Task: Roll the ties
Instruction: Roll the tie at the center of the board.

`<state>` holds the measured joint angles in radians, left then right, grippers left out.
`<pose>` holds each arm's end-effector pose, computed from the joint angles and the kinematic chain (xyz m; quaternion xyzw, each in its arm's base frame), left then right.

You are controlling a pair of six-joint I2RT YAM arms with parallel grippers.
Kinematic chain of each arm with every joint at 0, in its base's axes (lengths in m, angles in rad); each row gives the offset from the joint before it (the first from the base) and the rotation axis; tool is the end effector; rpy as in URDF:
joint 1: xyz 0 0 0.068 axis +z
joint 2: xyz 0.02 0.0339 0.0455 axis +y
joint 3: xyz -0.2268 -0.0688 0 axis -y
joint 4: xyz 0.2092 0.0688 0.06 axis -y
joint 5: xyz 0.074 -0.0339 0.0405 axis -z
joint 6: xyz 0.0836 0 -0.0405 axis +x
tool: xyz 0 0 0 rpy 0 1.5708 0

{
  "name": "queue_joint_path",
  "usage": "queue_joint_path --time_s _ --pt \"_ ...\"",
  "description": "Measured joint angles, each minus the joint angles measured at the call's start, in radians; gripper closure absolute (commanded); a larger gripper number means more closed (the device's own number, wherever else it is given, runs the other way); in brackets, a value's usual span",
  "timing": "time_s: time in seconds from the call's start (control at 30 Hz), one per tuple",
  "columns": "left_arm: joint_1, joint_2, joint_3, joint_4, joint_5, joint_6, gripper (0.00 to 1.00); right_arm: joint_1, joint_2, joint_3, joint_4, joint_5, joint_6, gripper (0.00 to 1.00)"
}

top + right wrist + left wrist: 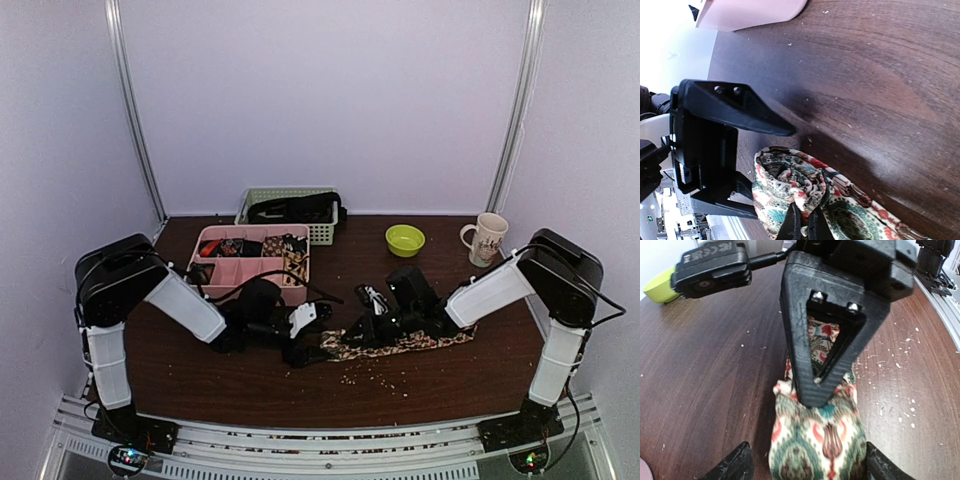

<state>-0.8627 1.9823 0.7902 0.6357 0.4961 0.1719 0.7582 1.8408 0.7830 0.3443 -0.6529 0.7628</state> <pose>0.2098 -0.3062 0.0713 0.5227 0.6775 -0.3614 0.3704 0.2131 0.2718 0.0874 -0.1313 0.8618 0.4827 0.0842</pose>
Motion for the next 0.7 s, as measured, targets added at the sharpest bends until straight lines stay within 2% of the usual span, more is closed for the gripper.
queue_joint_path --time_s 0.13,0.3,0.47,0.7 --pt "0.002 -0.012 -0.073 0.09 -0.005 -0.035 0.25 -0.006 0.003 -0.011 0.015 0.0 -0.002 1.0" --pt "0.003 0.033 -0.143 0.277 -0.008 -0.111 0.22 -0.019 0.008 -0.031 0.035 0.004 -0.013 1.0" --pt "-0.014 0.117 -0.143 0.436 -0.034 -0.185 0.21 -0.025 -0.003 -0.062 0.046 0.024 -0.035 1.0" --pt "-0.05 0.209 -0.08 0.57 -0.068 -0.248 0.22 -0.026 -0.007 -0.076 0.058 0.035 -0.053 1.0"
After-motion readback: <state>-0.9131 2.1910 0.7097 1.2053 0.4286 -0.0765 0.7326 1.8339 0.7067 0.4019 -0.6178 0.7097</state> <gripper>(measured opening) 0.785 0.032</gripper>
